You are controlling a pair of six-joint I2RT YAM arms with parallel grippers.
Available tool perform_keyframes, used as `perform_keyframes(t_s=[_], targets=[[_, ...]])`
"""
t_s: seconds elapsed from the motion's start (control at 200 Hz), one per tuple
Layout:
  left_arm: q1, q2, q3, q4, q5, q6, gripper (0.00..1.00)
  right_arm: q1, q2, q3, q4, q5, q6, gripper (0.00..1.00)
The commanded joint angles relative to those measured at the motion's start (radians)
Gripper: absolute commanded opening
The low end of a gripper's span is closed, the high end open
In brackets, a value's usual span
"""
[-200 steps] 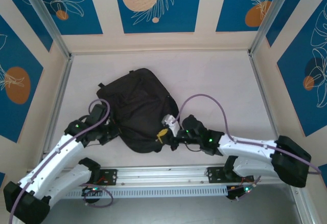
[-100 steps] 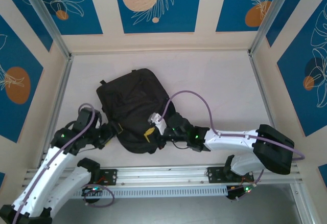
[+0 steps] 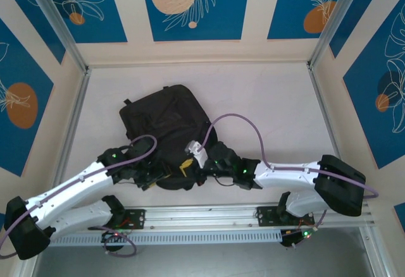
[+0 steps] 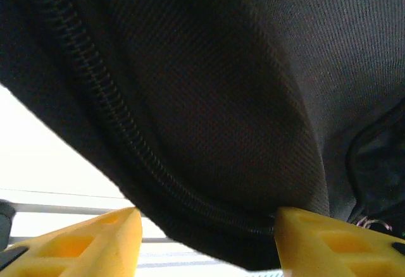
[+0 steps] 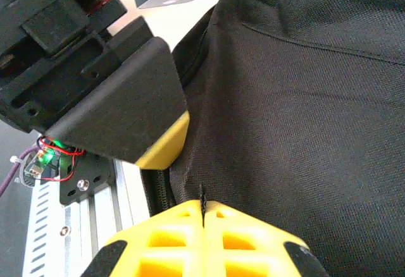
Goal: Pack the student bag
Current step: Zip the student bag at the center of the table.
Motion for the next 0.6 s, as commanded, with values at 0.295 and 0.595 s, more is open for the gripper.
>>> perform_keyframes(t_s=[0.295, 0.595], targets=[[-0.003, -0.067, -0.049, -0.025, -0.125, -0.030, 0.04, -0.011, -0.167, -0.119, -0.004, 0.080, 0.016, 0.00], [0.022, -0.120, -0.035, -0.108, -0.174, 0.019, 0.00, -0.119, -0.253, -0.174, -0.043, 0.094, 0.016, 0.00]])
